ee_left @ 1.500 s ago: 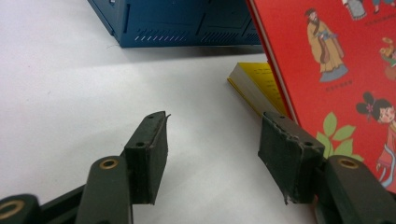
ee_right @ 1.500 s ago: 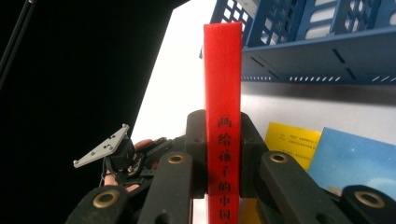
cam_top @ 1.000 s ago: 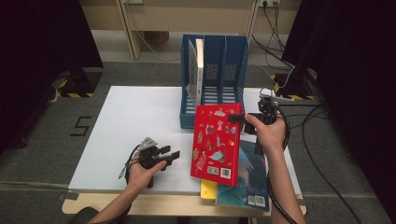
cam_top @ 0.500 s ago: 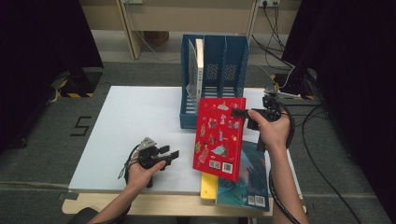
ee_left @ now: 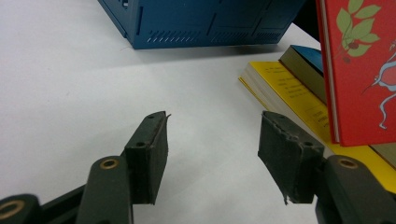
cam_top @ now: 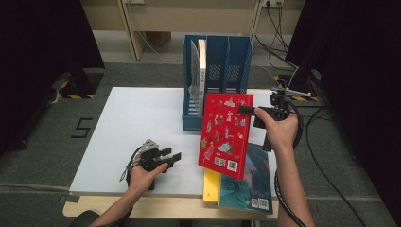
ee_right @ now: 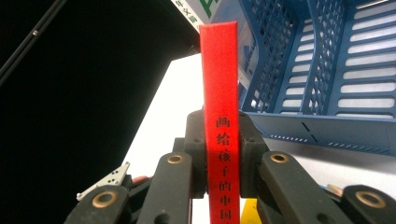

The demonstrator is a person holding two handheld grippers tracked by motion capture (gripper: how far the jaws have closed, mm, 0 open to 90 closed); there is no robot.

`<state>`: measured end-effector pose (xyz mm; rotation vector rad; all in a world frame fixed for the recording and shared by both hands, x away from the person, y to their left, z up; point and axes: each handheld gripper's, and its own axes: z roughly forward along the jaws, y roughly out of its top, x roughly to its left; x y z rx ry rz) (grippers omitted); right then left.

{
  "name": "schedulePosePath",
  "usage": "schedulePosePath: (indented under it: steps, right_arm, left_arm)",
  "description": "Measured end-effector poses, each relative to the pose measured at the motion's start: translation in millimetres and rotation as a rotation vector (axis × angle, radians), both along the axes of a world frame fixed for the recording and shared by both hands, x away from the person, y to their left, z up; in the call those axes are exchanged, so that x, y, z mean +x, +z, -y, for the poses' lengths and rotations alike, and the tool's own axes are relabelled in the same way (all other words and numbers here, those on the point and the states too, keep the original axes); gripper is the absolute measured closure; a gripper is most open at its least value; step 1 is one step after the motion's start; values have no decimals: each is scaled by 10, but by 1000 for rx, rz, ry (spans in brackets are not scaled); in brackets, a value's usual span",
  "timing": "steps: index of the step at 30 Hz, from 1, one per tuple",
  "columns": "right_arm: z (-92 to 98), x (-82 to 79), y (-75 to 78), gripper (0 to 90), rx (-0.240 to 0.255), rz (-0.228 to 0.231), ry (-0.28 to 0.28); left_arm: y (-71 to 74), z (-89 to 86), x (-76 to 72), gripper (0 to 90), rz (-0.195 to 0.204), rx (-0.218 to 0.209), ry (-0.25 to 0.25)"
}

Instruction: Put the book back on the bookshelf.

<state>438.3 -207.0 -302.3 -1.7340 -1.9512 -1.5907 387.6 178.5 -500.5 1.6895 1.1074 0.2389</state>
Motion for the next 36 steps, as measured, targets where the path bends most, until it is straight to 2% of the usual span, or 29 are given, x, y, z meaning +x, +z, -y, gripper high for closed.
schedulePosePath:
  steps: [13, 26, 36]
  right_arm:
    - [17, 13, 62, 797, -2, 28, -38]
    - [39, 7, 163, 798, -6, 84, -76]
    - [33, 14, 236, 800, -11, 106, -99]
  left_arm:
    - [3, -7, 2, 417, 4, 0, 3]
    - [5, -14, 3, 417, 6, 7, 3]
    - [8, -21, -1, 417, 9, 4, 8]
